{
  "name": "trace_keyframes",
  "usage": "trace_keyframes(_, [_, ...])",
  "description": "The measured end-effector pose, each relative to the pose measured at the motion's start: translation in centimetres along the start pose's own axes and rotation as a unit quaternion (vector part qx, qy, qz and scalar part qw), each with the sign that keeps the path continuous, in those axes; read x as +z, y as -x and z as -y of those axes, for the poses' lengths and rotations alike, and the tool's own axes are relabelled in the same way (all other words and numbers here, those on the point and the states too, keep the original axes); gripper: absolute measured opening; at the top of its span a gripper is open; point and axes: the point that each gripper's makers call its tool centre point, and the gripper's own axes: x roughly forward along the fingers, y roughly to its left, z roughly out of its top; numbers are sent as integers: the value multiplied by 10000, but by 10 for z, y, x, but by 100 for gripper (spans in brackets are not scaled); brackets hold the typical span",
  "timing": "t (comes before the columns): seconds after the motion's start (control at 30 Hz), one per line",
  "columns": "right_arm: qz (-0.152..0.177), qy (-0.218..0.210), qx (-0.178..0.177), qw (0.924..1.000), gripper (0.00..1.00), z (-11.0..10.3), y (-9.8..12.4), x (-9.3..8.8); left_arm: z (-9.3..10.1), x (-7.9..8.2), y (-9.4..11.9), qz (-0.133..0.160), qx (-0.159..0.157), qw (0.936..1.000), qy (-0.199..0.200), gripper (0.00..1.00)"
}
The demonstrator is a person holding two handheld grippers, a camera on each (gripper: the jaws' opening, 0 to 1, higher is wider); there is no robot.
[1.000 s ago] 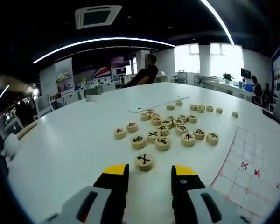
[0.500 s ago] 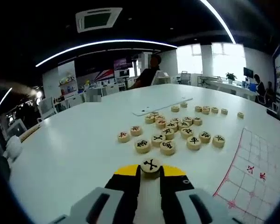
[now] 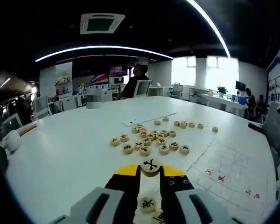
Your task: Pick up the chess pieces one by one and place each piece onto its starting position on the chessboard, setting the pieces on their correct points until all the chess pieces are arranged in the starting layout
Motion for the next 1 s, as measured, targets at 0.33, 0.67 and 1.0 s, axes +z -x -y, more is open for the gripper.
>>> trace_keyframes(0.33, [22, 24, -2, 10000, 44, -3, 3, 2, 30, -7, 55, 47, -392, 9991, -168, 19])
trace_keyframes(0.67, [-37, 104, 157, 9998, 46, -11, 2, -1, 55, -43, 73, -338, -699, 9961, -417, 19])
trace_keyframes(1.0, [-42, 118, 129, 9998, 46, -11, 3, -1, 48, -81, 72, -785, -577, 9945, -397, 19])
